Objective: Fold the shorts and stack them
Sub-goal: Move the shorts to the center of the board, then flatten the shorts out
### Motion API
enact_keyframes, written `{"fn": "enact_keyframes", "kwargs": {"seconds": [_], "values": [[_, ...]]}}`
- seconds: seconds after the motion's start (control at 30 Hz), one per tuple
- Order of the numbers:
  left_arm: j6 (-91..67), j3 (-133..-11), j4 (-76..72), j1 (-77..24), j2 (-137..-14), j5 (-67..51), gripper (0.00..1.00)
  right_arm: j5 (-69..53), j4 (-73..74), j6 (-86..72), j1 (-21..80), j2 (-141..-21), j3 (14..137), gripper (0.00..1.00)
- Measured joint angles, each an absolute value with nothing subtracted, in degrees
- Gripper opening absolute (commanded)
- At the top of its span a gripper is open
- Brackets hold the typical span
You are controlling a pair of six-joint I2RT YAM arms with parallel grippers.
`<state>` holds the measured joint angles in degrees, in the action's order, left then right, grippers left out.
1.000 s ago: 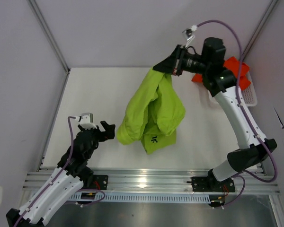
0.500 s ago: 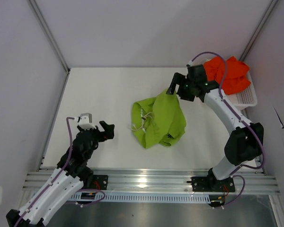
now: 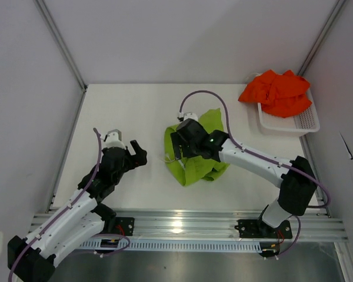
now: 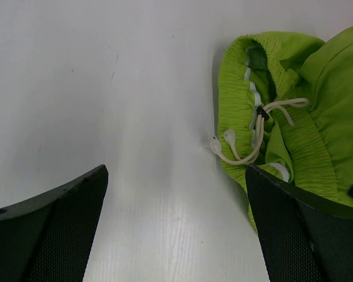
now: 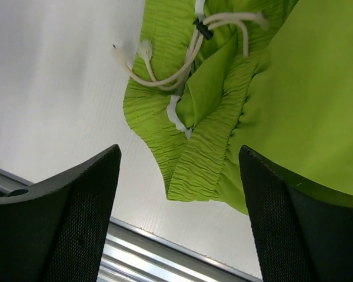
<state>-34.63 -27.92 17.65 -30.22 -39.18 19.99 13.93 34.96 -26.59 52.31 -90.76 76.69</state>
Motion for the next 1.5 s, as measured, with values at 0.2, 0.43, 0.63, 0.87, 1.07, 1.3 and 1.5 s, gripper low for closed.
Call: {"fn": "enact_keyframes", "kwargs": {"seconds": [0.2, 0.43, 0.63, 0.87, 1.07, 1.3, 1.5], "values": [[-37.1, -33.0, 17.0, -29.1, -48.4, 18.7, 0.99, 22.0, 36.9, -29.4, 57.9, -99.3, 76.4, 0.81], [-38.0, -37.2, 14.6, -24.6, -58.8, 13.6, 0.99, 26.7, 38.1, -32.5, 63.1, -100.4, 71.7, 0.73], [-39.0, -39.6, 11.3, -22.1, -66.6, 8.3, 0.99, 32.7, 41.7, -37.2, 65.1, -100.4, 67.0, 0.38], [-39.0, -42.4, 8.0, -22.9, -74.2, 3.6, 0.98, 40.6, 48.4, -46.9, 65.2, -98.2, 60.4, 0.08], [-39.1, -46.5, 5.7, -24.6, -79.1, -0.6, 0.97, 44.4, 50.5, -51.9, 65.2, -91.9, 56.4, 0.05], [-37.0, -48.4, 2.0, -27.0, -83.3, -4.4, 0.95, 45.6, 49.3, -53.1, 64.7, -90.6, 54.4, 0.36], [-33.8, -46.4, 0.6, -27.5, -83.3, -4.8, 0.95, 44.5, 47.5, -52.5, 63.6, -88.5, 52.0, 0.63]]}}
